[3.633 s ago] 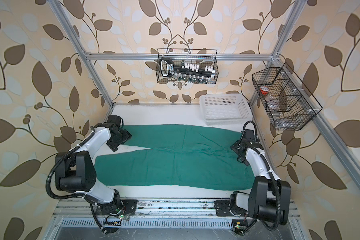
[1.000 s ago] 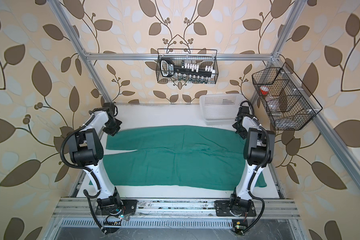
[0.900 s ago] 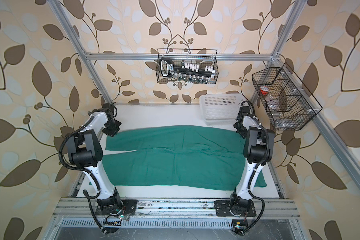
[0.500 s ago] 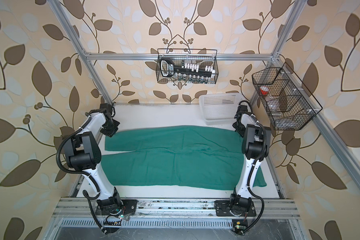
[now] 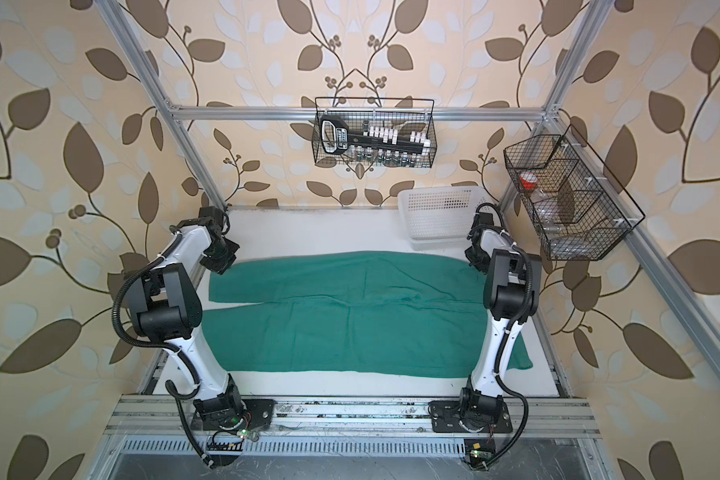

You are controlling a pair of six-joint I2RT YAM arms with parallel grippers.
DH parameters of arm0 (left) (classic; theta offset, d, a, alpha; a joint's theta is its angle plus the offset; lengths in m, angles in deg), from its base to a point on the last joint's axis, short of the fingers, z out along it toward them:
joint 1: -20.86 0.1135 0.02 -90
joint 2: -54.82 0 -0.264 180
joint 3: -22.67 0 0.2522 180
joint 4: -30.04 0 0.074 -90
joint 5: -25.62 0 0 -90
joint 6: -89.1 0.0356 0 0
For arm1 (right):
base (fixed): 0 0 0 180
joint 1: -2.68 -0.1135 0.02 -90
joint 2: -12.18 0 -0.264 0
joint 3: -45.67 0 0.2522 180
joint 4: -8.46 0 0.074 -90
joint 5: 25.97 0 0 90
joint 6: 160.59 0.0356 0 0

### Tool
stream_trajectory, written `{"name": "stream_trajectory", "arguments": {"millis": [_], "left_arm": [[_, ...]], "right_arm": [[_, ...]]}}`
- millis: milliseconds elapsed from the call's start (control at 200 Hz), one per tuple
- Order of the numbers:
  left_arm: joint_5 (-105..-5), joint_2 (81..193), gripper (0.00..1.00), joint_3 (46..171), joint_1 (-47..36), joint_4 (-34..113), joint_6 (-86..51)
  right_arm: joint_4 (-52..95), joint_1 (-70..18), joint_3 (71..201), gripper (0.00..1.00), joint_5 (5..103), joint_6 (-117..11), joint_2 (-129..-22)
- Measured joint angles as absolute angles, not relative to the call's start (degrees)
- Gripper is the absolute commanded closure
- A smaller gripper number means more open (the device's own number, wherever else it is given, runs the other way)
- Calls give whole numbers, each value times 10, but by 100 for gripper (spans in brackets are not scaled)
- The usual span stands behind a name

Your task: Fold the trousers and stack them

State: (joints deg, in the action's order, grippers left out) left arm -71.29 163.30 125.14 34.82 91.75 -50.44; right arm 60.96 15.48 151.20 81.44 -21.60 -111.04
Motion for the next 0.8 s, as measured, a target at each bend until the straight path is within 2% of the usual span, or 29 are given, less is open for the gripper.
{"name": "stream_trajectory", "arguments": {"millis": [145, 425, 800], "left_arm": [[-713, 1605, 100, 1251, 348, 922, -504], [-721, 1484, 100, 1215, 353, 933, -499], [-704, 1374, 100, 1175, 416, 938, -476]], "right_arm": [[603, 151, 1476, 96, 814, -220, -1063], [578, 147, 1386, 96, 777, -223, -904], [577, 187, 1252, 97, 700, -222, -701]]}}
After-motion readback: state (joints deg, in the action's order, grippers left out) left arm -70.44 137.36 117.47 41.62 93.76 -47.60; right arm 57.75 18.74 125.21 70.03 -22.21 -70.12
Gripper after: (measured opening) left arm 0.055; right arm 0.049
